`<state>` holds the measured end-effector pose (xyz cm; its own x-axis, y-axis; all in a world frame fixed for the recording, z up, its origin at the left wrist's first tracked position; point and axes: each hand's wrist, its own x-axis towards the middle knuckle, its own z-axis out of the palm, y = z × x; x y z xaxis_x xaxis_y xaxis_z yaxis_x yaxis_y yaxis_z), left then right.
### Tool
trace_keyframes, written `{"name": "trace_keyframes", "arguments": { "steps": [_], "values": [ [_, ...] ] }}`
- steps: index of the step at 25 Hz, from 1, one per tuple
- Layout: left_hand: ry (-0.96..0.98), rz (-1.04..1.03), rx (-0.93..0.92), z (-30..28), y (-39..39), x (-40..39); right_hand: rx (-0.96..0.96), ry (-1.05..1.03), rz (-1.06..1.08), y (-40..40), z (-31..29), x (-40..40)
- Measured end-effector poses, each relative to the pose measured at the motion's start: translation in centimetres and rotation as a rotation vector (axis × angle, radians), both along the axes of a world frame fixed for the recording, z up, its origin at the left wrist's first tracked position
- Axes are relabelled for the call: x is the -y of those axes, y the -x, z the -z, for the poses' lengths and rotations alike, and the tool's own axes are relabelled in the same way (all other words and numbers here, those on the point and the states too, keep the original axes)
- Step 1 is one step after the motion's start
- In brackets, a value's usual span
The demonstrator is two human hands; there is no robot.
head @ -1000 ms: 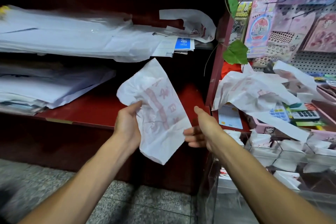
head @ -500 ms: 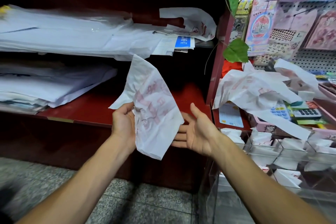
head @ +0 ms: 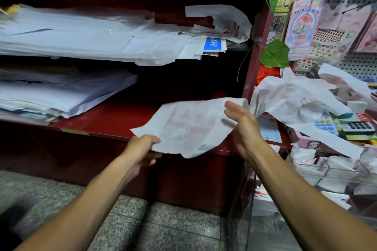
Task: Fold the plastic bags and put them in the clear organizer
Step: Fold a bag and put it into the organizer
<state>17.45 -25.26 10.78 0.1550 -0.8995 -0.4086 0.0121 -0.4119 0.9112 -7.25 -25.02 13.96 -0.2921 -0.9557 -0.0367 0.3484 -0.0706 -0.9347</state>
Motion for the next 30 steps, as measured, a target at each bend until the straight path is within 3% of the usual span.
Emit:
{"name": "trace_keyframes", "arguments": {
  "steps": [3, 5, 8, 10, 13, 15, 17, 18, 19, 21, 25, 27, 30],
  "values": [
    [-0.033, 0.093, 0.163, 1.0, -0.9, -0.6, 0.066, 0.086, -0.149, -1.6, -1.6, 1.0],
    [0.011, 0.085, 0.175, 0.6, -1.4, -0.8, -0.004, 0.027, -0.127, -2.1, -1.3, 1.3],
    [0.115, 0.006, 0.064, 0.1, -1.7, -0.5, -0.449, -0.268, 0.070, -1.2, 2.0, 1.4],
    [0.180, -0.025, -0.086, -0.3, -2.1, -0.2, -0.695, -0.297, 0.094, -0.3, 3.6, 1.4],
    [0.207, -0.007, -0.251, -1.0, -2.9, 0.5, -0.659, -0.261, 0.060, 0.7, 3.0, 1.0],
    [0.274, 0.054, -0.015, -0.3, -2.9, 0.7, -0.569, -0.248, -0.040, 1.0, 2.3, 0.5],
    [0.540, 0.270, 0.603, 1.0, -2.9, 0.7, -0.570, -0.266, -0.115, 1.4, 2.3, 0.1],
    [0.659, 0.420, 0.842, 1.6, -2.6, 0.7, -0.586, -0.273, -0.138, 1.5, 2.2, -0.1],
    [0.691, 0.545, 0.957, 1.9, -2.1, 0.7, -0.596, -0.258, -0.156, 1.5, 2.1, -0.2],
    [0.578, 0.577, 0.874, 1.9, -0.8, 0.7, -0.563, -0.148, -0.174, 1.6, 1.9, -0.2],
    [0.375, 0.131, 0.662, 0.7, 0.8, 1.2, -0.224, 0.021, -0.229, 1.5, 0.2, 0.0],
    [0.222, 0.035, 0.377, 0.1, 1.4, 1.3, -0.116, 0.026, -0.280, 1.8, 0.0, 0.0],
    [0.074, 0.036, 0.029, -0.9, 2.4, 0.9, -0.145, 0.016, -0.259, 2.4, 0.5, -0.2]
  ]
}}
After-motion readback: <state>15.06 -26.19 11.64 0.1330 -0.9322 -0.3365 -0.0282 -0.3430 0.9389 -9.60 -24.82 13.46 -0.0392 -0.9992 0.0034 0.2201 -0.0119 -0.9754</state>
